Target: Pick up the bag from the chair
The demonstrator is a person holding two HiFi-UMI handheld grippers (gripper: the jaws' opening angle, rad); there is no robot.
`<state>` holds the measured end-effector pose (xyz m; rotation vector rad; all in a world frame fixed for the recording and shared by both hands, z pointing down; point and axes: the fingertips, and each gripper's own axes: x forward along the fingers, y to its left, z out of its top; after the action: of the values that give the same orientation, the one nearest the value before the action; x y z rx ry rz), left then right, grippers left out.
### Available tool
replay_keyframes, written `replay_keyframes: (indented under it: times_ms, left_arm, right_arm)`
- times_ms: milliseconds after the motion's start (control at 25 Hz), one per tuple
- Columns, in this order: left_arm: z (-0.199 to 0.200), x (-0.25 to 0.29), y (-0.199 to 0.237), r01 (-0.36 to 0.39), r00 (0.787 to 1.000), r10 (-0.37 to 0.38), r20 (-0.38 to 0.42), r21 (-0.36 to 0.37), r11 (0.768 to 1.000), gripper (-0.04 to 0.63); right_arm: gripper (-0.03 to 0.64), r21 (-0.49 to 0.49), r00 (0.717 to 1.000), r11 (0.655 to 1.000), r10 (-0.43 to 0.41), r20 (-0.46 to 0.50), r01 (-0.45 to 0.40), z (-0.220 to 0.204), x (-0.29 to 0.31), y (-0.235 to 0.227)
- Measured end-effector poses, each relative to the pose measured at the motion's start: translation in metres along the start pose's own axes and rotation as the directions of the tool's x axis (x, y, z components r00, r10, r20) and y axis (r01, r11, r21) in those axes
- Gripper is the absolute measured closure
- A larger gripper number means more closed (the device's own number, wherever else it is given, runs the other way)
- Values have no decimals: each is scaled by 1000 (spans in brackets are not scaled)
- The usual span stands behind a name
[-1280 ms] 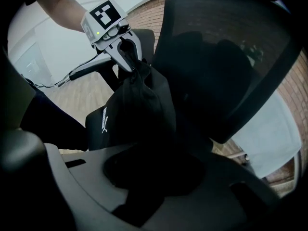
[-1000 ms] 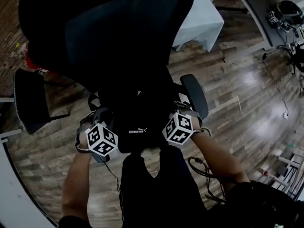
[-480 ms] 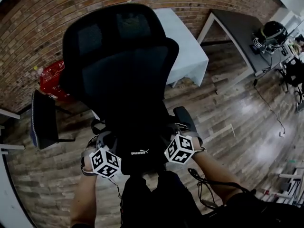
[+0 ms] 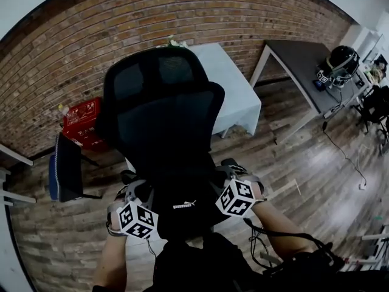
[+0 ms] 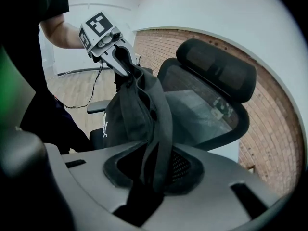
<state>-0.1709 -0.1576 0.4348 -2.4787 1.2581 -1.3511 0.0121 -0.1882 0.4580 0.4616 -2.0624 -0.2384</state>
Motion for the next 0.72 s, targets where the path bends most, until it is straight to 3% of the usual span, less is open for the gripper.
replay_keyframes:
  times_ms: [360,720]
  left_arm:
    - [41,-39,38,-98,993,97,62,14,995,500]
    - [80,-81,60,-182,979,173,111,76,980,500]
  right_arm:
    - [509,-21,992,996,-86,87,88,38,-44,-34]
    - [509,-39,973,985,-162,163,171,66,-85,-56]
